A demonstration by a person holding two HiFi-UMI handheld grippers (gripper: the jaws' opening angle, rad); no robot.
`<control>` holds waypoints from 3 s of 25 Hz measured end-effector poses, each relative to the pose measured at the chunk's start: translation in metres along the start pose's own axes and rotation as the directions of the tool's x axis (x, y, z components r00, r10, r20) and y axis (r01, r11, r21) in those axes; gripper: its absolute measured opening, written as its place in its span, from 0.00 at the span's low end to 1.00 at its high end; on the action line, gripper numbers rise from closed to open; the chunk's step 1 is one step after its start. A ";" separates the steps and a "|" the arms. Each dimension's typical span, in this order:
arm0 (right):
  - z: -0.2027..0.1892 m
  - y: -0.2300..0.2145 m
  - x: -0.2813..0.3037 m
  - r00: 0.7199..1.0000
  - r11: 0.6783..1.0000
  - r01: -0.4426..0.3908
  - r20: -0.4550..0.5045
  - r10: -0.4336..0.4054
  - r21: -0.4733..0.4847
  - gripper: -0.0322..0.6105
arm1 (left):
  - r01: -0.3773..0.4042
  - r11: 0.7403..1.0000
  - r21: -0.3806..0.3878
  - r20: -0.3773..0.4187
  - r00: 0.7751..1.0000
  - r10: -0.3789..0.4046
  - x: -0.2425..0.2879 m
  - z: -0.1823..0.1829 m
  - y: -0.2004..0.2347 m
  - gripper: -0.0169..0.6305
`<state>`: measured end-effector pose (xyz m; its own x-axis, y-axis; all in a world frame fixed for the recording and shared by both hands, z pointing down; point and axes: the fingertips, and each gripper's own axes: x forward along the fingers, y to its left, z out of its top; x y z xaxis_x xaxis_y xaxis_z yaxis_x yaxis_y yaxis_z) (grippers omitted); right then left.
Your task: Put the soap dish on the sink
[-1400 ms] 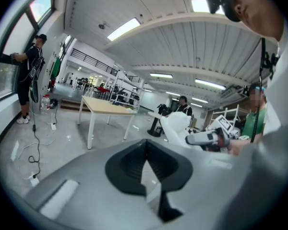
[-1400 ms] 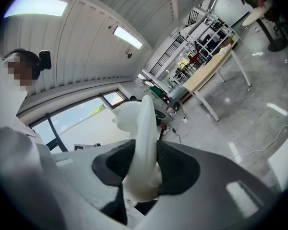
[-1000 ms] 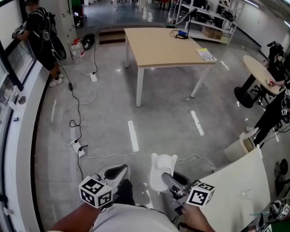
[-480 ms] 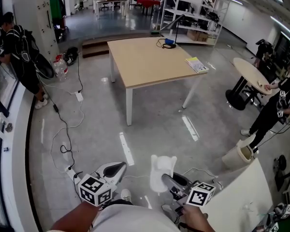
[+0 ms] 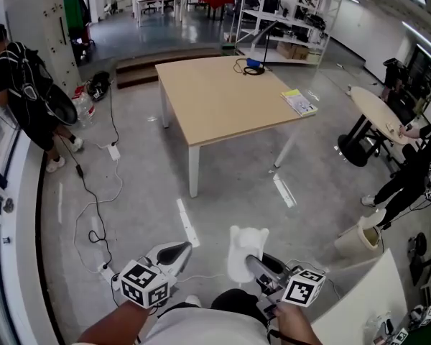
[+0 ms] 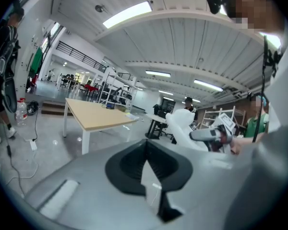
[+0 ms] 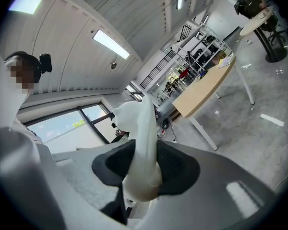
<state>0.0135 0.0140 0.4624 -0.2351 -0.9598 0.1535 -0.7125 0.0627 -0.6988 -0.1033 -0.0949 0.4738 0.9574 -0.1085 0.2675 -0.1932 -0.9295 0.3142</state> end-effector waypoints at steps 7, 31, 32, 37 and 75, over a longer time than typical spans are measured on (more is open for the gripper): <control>0.034 -0.037 0.032 1.000 1.000 0.003 -0.022 -0.003 0.009 0.27 | -0.017 0.999 -0.044 -0.001 1.000 0.017 0.040 0.009 0.030 0.03; 0.176 -0.166 0.097 0.991 0.996 -0.093 -0.098 0.093 0.006 0.27 | -0.099 0.995 -0.008 -0.002 0.995 0.099 0.222 0.091 0.083 0.04; 0.179 -0.170 0.100 0.991 0.996 -0.093 -0.099 0.093 0.011 0.27 | -0.107 0.994 -0.014 -0.003 0.994 0.107 0.224 0.091 0.087 0.03; 0.191 -0.185 0.119 0.988 0.995 -0.098 -0.113 0.100 0.025 0.27 | -0.129 0.991 -0.015 -0.016 0.992 0.129 0.235 0.095 0.104 0.03; 0.325 -0.341 0.380 0.938 0.999 -0.004 -0.347 0.022 0.051 0.27 | -0.202 0.976 -0.078 0.005 0.979 0.203 0.380 0.194 0.341 0.03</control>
<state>0.3822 -0.4610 0.5325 -0.4655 -0.8034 0.3714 -0.6770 0.0529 -0.7341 0.2366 -0.5214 0.5055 0.8994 -0.2967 0.3209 -0.3986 -0.8581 0.3238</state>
